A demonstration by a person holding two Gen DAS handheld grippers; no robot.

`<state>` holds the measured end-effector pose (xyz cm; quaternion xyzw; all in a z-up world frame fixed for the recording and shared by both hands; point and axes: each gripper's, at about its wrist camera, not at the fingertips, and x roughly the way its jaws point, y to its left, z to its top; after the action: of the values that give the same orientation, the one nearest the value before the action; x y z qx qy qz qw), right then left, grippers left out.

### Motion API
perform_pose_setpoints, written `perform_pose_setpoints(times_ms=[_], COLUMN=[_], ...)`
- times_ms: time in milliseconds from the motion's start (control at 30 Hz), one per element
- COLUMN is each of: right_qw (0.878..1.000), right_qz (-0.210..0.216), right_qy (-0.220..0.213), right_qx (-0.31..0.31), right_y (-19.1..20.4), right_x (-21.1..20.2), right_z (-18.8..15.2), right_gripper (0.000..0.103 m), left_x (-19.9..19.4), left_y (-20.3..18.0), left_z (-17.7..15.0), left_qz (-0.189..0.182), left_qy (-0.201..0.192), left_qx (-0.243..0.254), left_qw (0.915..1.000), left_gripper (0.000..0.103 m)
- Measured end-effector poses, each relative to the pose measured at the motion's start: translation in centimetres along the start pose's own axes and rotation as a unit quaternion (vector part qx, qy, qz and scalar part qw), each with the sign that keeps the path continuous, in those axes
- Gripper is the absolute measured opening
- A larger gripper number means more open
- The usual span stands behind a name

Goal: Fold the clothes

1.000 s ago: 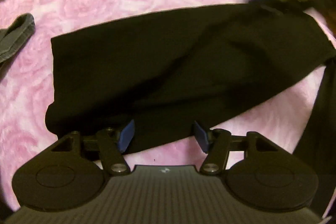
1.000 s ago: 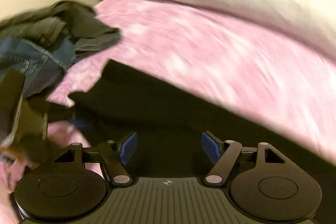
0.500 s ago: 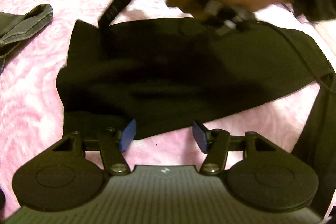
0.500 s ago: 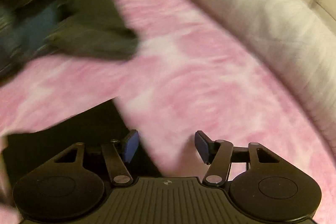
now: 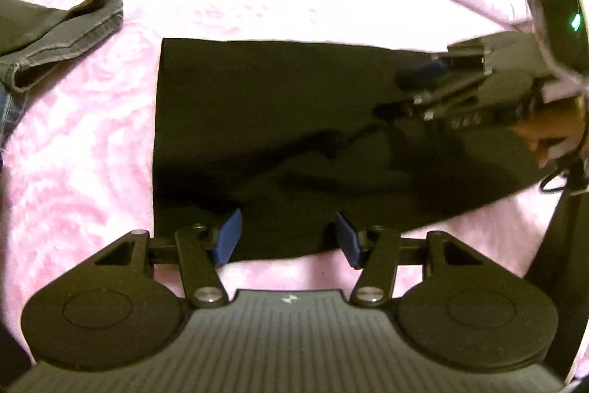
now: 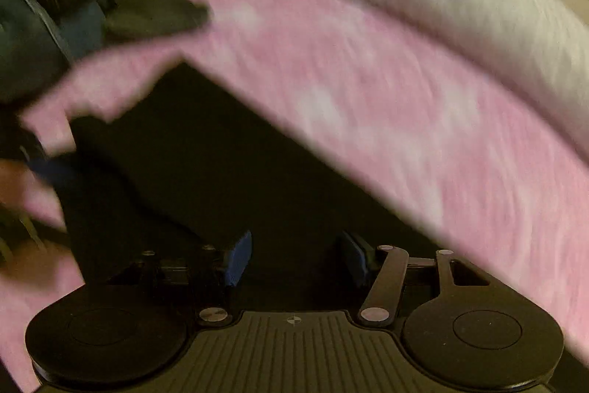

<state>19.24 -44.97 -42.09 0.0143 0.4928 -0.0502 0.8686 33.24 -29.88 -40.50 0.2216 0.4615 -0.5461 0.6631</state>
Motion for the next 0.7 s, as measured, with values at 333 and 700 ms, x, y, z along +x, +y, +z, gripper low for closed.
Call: perform_pose_setpoints(times_ms=[333,700], right_qw=[0.990,0.993], right_qz=[-0.036,-0.005], right_qy=[-0.075,-0.059], right_qx=[0.112,0.099], right_y=[-5.7,0.1], right_x=[1.8,-4.7], right_z=[6.1,-4.6], right_gripper=[0.064,0.065], left_x=[-2.0,4.9], left_y=[-1.7,2.2], left_z=[0.7,8.1], left_qz=[0.022,0.014], left_qy=[0.001,0.043], left_qx=[0.031,0.129], left_qw=[0.9993,0.9906], left_gripper=[0.045,0.042])
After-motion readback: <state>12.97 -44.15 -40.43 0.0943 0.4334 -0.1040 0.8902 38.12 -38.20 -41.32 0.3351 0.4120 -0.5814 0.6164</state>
